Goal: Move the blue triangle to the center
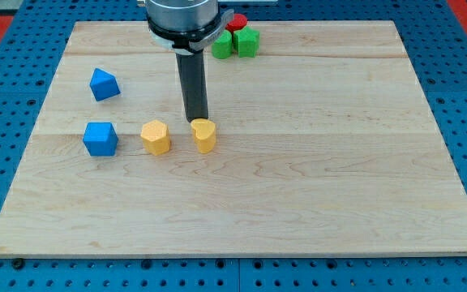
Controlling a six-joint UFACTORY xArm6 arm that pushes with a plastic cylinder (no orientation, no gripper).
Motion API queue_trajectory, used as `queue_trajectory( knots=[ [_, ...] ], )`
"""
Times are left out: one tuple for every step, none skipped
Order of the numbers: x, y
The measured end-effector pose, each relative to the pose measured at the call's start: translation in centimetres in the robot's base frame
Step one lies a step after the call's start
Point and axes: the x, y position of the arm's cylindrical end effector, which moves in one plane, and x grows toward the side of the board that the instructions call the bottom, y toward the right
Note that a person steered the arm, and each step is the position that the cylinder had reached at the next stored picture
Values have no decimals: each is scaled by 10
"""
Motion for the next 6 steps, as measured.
queue_trajectory(
  knots=[
    [-38,-9],
    [-86,-44],
    [-128,-92],
    [-144,-156],
    [-139,-197],
    [-123,-197]
  ],
)
